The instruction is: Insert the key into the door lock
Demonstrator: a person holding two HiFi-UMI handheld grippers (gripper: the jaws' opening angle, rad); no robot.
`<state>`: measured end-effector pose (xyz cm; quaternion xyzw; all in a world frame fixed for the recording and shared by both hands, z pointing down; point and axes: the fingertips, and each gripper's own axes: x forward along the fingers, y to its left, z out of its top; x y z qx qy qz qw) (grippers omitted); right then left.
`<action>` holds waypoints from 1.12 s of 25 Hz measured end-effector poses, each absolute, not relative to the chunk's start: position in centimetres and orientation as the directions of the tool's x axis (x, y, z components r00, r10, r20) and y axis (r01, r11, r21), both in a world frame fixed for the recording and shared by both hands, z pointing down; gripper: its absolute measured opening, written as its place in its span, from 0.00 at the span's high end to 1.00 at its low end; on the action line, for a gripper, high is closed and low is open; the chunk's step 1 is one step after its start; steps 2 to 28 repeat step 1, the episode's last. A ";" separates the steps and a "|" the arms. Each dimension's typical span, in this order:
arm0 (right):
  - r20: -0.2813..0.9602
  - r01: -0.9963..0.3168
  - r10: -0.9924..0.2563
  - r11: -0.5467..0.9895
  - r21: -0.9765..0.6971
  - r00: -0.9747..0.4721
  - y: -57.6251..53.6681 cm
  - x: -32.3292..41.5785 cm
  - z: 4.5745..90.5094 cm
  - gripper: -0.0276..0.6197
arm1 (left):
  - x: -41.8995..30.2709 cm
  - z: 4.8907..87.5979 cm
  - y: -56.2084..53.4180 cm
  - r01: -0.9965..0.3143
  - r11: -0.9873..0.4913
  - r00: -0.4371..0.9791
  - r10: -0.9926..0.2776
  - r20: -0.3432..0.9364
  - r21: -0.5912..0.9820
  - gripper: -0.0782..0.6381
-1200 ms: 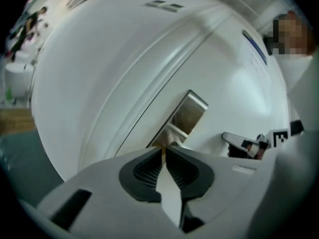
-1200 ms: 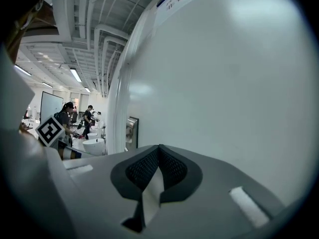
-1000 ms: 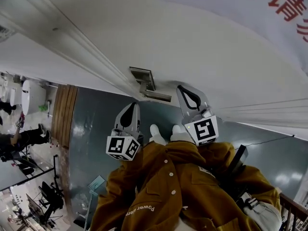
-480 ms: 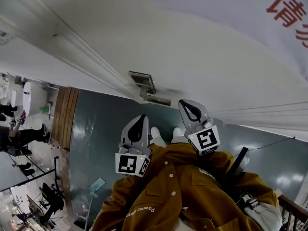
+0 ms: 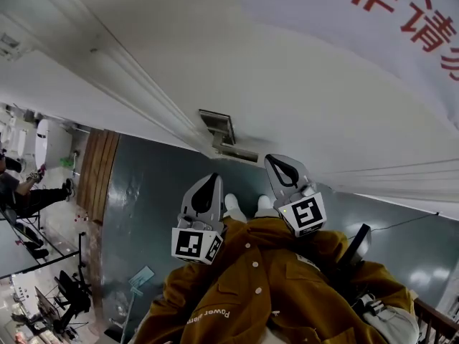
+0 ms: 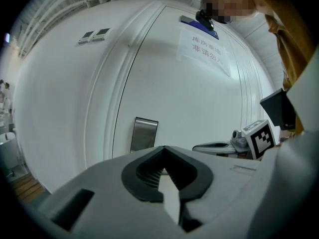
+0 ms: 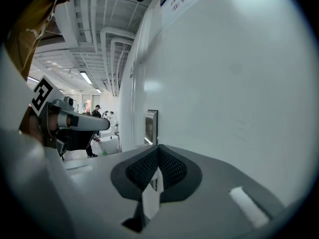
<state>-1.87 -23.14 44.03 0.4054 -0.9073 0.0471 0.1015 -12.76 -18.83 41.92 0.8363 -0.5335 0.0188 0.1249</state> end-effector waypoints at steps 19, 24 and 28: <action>0.223 -0.745 -0.726 0.667 -0.004 -0.651 -23.1 -2.0 44.0 0.95 | -12.8 41.9 -18.8 -0.896 -0.399 0.431 -0.887 0.164 0.194 0.89; 0.223 -0.745 -0.726 0.667 -0.004 -0.651 -23.1 -2.0 44.0 0.95 | -12.8 41.9 -18.8 -0.896 -0.399 0.431 -0.887 0.164 0.194 0.89; 0.223 -0.745 -0.726 0.667 -0.004 -0.651 -23.1 -2.0 44.0 0.95 | -12.8 41.9 -18.8 -0.896 -0.399 0.431 -0.887 0.164 0.194 0.89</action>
